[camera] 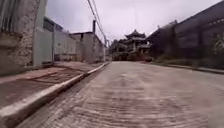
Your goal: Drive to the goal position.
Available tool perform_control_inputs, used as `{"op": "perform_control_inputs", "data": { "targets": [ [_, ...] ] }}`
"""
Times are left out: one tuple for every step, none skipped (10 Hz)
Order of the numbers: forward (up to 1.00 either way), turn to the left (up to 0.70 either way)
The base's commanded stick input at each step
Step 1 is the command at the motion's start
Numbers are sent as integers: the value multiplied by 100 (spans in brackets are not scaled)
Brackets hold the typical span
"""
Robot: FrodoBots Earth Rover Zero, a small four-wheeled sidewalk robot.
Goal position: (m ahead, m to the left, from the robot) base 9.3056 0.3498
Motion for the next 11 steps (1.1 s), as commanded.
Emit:
{"op": "perform_control_inputs", "data": {
  "targets": [
    [100, -16],
    [100, -2],
    [100, 0],
    [100, -5],
    [100, -12],
    [100, -18],
    [100, -25],
    [100, -32],
    [100, -37],
    [100, -12],
    [100, 0]
  ]
}}
